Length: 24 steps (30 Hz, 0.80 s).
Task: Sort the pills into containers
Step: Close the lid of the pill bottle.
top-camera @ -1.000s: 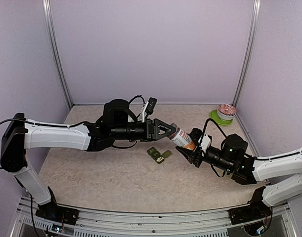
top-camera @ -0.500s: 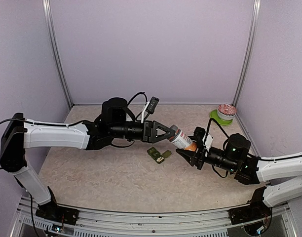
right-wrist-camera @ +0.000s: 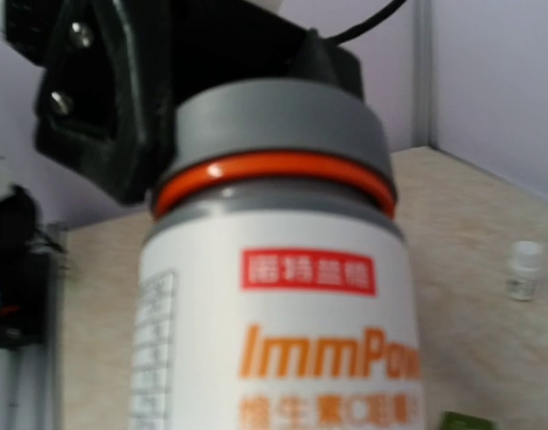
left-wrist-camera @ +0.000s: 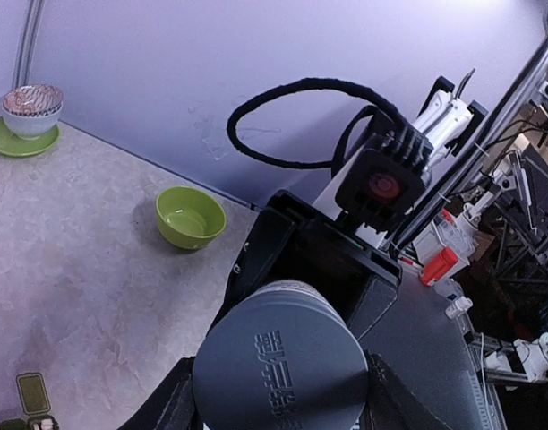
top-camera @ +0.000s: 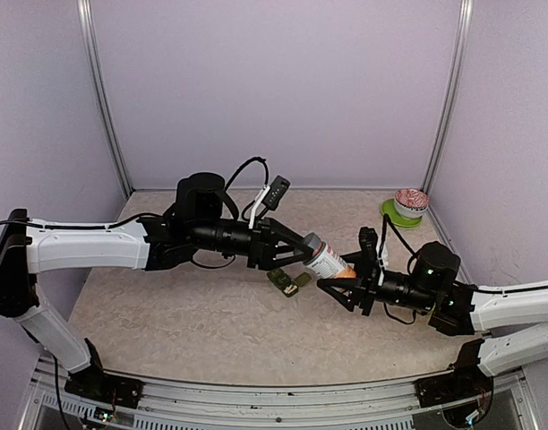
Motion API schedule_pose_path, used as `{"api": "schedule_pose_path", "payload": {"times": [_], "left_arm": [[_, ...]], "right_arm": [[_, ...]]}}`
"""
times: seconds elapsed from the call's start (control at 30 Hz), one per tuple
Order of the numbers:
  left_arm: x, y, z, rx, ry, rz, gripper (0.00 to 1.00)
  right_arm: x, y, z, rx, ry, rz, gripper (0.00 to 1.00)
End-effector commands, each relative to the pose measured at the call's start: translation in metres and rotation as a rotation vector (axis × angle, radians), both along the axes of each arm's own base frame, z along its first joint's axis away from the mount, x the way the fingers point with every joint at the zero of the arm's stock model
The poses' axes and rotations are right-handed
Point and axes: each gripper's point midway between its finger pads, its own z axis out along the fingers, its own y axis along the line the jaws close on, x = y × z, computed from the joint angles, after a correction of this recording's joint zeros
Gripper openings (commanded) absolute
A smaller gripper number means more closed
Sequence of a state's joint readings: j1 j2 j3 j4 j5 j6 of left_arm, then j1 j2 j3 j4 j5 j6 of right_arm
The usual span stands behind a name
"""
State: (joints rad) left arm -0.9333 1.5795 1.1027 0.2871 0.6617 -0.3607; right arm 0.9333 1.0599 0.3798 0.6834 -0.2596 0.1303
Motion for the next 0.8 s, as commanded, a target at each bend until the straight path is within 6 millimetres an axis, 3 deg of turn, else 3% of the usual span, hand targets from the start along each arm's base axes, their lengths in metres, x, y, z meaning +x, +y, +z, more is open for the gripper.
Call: {"api": "schedule_pose_path", "payload": {"times": [0.0,0.3,0.4,0.47,0.5,0.77], "left_arm": [[-0.026,0.013,-0.002,0.023,-0.098,-0.111,0.47],[-0.025,0.020,0.009,-0.011,-0.106,-0.119,0.61],[-0.025,0.023,0.016,-0.030,-0.109,-0.113,0.72],[-0.024,0.027,0.023,-0.049,-0.115,-0.101,0.92],[-0.023,0.029,0.026,-0.058,-0.114,-0.094,0.98],[0.003,0.034,0.040,-0.084,-0.026,0.072,0.99]], "right_arm": [[-0.015,-0.001,0.051,0.169,0.032,0.081,0.00],[-0.016,-0.006,0.051,0.191,0.053,0.067,0.00],[-0.014,-0.008,0.052,0.190,0.041,0.049,0.00],[-0.012,-0.008,0.051,0.184,0.034,0.040,0.00],[-0.012,-0.008,0.050,0.179,0.032,0.036,0.00],[-0.004,-0.010,0.054,0.158,-0.017,-0.012,0.00]]}}
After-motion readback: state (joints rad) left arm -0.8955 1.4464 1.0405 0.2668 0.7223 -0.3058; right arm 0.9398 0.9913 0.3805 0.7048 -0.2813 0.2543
